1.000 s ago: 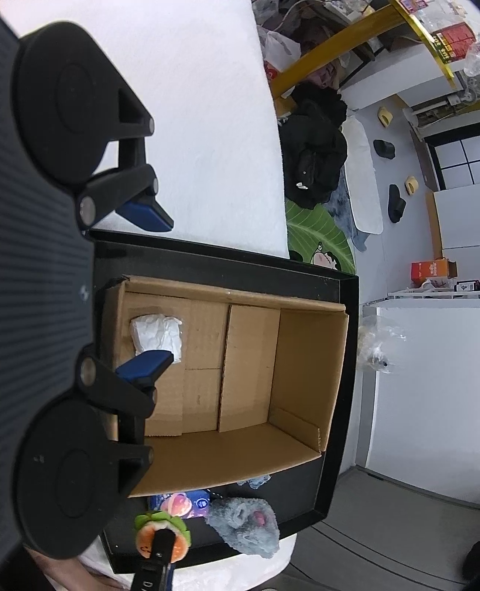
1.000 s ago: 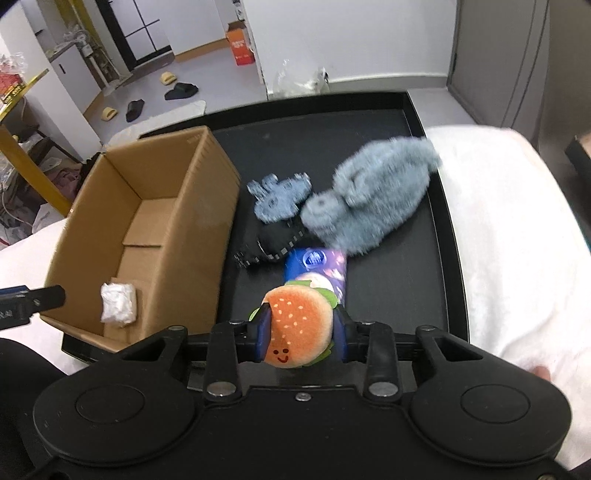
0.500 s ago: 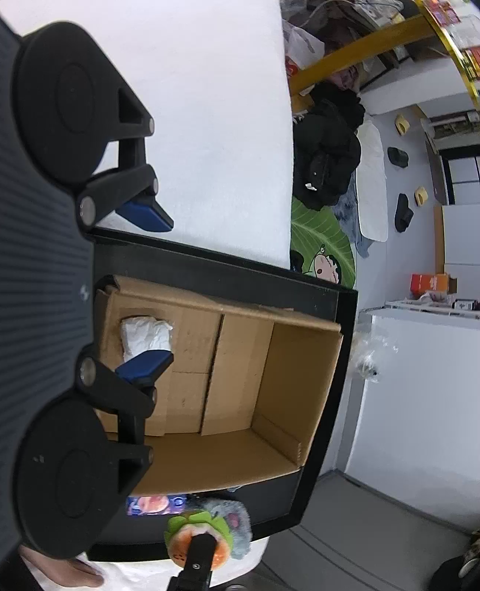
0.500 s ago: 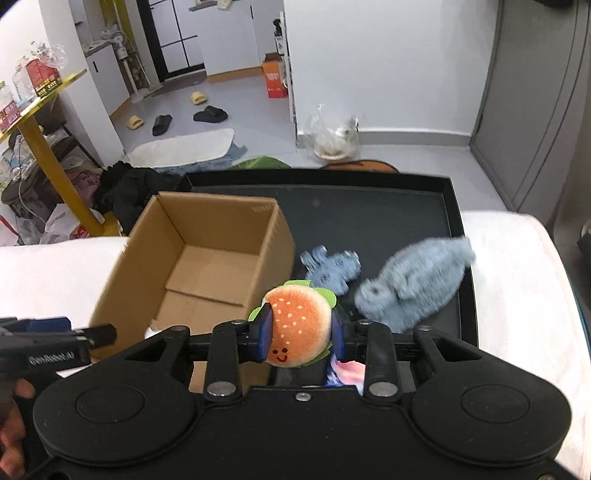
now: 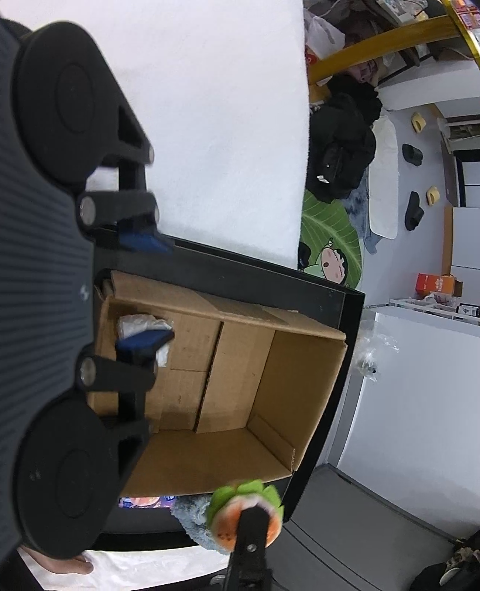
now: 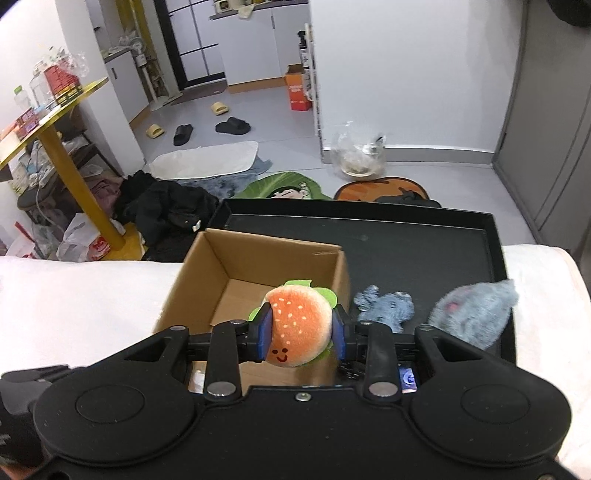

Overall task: Organize soft objects
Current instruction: 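Carry the burger plush with the right gripper and release it into the box, then return the right gripper to the blue tissue pack and grasp it, then lift the blue tissue pack with the right gripper and drop it into the box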

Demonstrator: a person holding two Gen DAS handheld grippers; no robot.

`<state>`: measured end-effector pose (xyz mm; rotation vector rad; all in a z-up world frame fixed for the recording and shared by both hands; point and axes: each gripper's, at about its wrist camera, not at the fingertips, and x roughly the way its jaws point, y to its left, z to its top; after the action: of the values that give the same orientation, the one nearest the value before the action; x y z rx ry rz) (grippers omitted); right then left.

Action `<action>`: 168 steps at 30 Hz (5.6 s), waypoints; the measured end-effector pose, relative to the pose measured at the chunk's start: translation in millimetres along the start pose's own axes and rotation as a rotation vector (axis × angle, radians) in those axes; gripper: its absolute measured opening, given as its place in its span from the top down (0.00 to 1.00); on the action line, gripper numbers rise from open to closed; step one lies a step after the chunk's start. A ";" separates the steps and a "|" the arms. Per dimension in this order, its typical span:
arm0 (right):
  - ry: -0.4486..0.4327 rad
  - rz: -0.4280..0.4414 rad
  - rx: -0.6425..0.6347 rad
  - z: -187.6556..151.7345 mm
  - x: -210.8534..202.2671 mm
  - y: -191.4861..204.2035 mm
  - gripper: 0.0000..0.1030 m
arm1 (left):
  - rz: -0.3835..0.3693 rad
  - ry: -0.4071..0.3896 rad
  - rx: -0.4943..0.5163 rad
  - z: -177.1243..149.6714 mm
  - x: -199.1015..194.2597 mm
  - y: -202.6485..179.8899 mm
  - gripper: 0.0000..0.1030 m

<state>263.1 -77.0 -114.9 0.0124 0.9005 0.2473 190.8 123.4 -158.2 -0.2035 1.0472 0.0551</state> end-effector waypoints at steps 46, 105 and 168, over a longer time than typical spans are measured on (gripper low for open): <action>0.043 0.027 0.147 -25.0 -2.7 -52.0 0.42 | 0.023 0.002 -0.013 -1.8 -3.5 -0.9 0.71; 0.199 -0.092 0.210 -99.1 60.8 -112.4 0.69 | 0.124 -0.044 0.192 -7.3 -13.6 -45.5 0.21; -0.022 -0.070 0.000 -16.8 -2.8 -41.8 0.51 | 0.045 -0.095 0.037 -6.0 -18.8 -16.5 0.21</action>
<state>257.1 -119.8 -128.0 -0.0161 0.8779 0.1821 178.6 107.0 -142.5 -0.1424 0.9573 0.0848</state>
